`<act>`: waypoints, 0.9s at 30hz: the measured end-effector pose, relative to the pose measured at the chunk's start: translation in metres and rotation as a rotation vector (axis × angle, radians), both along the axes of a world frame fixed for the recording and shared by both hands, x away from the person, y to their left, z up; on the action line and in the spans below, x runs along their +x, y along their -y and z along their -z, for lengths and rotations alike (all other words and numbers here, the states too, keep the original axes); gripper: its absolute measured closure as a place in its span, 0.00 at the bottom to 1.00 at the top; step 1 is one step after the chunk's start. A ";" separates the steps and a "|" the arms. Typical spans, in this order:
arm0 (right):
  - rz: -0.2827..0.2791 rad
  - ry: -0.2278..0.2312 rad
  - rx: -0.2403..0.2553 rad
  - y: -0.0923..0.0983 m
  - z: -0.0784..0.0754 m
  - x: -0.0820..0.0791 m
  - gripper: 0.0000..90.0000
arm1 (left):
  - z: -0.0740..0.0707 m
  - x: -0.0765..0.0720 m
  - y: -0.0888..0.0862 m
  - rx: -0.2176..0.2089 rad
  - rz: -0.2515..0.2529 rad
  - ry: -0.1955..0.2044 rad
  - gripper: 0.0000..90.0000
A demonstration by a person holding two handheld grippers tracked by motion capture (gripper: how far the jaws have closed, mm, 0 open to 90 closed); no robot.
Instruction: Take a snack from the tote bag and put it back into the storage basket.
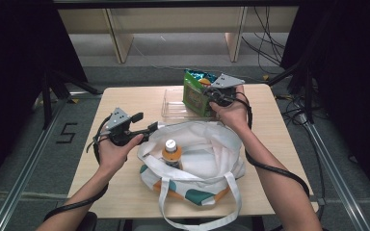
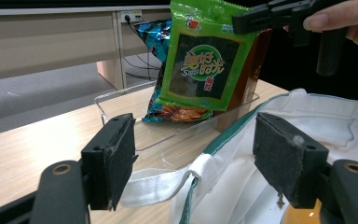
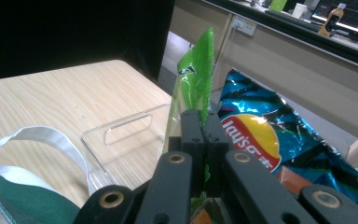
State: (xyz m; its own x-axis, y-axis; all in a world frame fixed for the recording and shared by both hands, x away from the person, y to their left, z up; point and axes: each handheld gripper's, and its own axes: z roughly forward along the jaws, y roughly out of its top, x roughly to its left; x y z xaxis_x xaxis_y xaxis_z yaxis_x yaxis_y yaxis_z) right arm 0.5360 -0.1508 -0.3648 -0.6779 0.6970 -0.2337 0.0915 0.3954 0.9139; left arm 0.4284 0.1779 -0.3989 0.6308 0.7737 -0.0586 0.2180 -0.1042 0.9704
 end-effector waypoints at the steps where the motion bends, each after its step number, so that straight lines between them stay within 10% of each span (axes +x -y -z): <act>1: -0.001 -0.014 0.002 0.000 0.001 0.000 1.00 | 0.000 0.000 0.000 -0.001 -0.001 -0.001 0.32; 27: 0.023 -0.035 -0.014 0.004 0.007 -0.002 1.00 | 0.000 0.000 0.000 0.000 0.000 0.001 0.32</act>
State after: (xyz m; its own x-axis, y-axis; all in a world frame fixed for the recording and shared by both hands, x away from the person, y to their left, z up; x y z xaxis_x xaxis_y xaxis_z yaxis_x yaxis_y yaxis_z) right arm 0.5340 -0.1547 -0.3719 -0.6694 0.7096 -0.2199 0.1327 0.4055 0.9044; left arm 0.4283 0.1780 -0.3988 0.6310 0.7737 -0.0577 0.2170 -0.1045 0.9706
